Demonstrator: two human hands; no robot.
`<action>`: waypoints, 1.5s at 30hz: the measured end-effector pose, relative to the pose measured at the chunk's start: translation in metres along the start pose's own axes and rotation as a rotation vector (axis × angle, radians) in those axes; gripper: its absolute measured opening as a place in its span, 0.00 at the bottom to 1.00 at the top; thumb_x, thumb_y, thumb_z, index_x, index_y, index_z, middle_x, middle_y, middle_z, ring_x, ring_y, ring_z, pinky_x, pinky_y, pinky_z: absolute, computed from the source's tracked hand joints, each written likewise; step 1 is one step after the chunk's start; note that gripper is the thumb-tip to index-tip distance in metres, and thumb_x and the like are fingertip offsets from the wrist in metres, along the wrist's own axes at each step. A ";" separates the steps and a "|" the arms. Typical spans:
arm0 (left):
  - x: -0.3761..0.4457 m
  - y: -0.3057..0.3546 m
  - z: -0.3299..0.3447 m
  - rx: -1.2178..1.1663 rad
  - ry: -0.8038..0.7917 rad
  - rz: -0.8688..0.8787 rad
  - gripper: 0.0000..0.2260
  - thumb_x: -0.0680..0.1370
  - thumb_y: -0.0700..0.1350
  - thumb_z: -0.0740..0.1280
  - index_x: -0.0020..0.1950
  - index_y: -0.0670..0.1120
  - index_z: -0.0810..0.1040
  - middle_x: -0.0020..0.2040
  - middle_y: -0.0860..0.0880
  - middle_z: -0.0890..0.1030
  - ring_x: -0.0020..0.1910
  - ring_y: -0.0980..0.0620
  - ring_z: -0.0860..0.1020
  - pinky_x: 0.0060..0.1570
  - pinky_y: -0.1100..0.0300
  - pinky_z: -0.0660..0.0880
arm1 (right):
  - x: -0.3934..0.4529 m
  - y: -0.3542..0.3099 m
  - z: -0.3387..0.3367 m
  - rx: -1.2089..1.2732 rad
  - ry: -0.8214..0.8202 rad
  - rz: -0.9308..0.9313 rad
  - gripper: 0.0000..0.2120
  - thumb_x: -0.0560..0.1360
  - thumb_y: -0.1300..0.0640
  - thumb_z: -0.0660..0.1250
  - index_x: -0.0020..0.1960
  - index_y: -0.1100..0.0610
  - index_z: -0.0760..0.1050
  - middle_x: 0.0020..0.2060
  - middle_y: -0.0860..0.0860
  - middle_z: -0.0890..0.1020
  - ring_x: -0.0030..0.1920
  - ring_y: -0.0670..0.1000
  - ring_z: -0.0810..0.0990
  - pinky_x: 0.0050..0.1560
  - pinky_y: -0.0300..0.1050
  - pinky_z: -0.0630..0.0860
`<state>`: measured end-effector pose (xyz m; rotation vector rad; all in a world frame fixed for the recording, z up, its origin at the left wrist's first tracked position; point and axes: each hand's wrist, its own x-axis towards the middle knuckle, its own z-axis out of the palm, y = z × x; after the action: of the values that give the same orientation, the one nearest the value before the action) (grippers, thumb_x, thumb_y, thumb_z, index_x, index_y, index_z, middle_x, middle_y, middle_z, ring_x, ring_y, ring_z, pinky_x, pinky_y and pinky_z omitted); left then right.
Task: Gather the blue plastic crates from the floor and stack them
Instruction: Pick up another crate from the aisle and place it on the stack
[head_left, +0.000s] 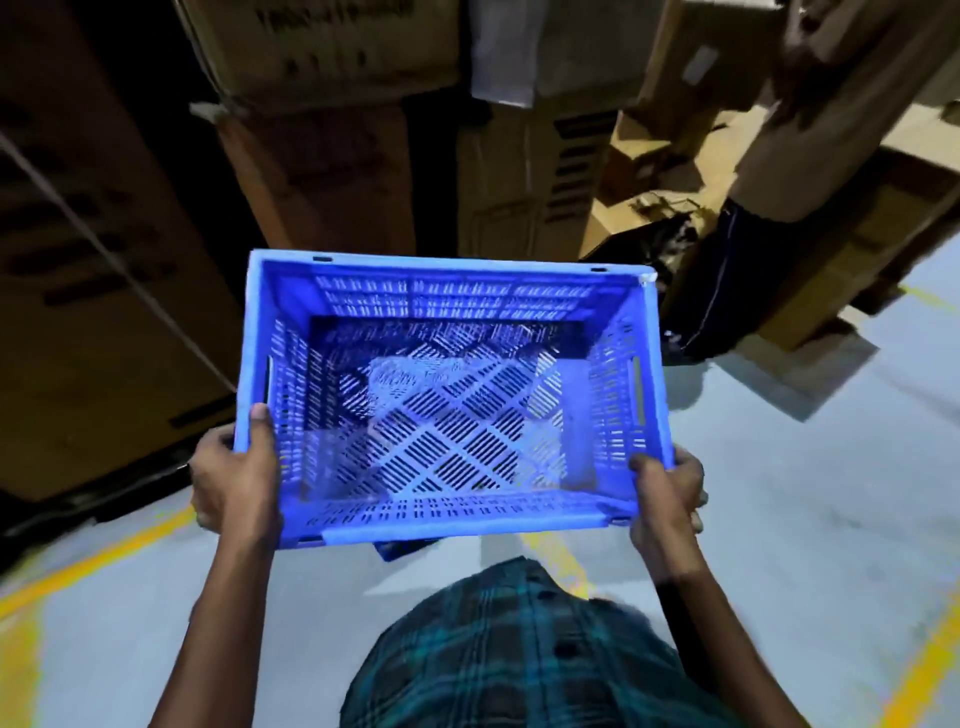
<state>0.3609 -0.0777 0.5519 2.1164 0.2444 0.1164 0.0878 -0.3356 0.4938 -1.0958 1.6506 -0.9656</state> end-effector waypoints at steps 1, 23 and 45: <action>0.006 0.000 0.000 -0.001 0.009 -0.020 0.28 0.70 0.72 0.59 0.49 0.49 0.78 0.45 0.45 0.83 0.46 0.39 0.80 0.52 0.45 0.76 | 0.004 -0.002 0.011 -0.009 -0.011 -0.009 0.17 0.54 0.50 0.66 0.43 0.48 0.78 0.38 0.55 0.77 0.53 0.60 0.73 0.54 0.61 0.76; -0.027 0.045 0.086 -0.002 0.225 -0.440 0.20 0.73 0.62 0.67 0.51 0.46 0.81 0.47 0.42 0.84 0.46 0.37 0.81 0.53 0.49 0.76 | 0.151 -0.164 0.149 -0.414 -0.340 -0.256 0.13 0.65 0.52 0.61 0.47 0.52 0.78 0.37 0.51 0.72 0.56 0.64 0.74 0.62 0.60 0.72; 0.171 0.061 0.151 0.138 -0.046 -0.247 0.12 0.77 0.48 0.66 0.51 0.40 0.80 0.46 0.39 0.83 0.43 0.37 0.81 0.44 0.48 0.79 | 0.131 -0.201 0.333 -0.575 -0.299 -0.304 0.23 0.67 0.53 0.65 0.62 0.49 0.76 0.62 0.58 0.75 0.65 0.62 0.67 0.62 0.56 0.63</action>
<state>0.5627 -0.1969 0.5212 2.2029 0.4957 -0.0973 0.4262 -0.5600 0.5505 -1.8219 1.5723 -0.4701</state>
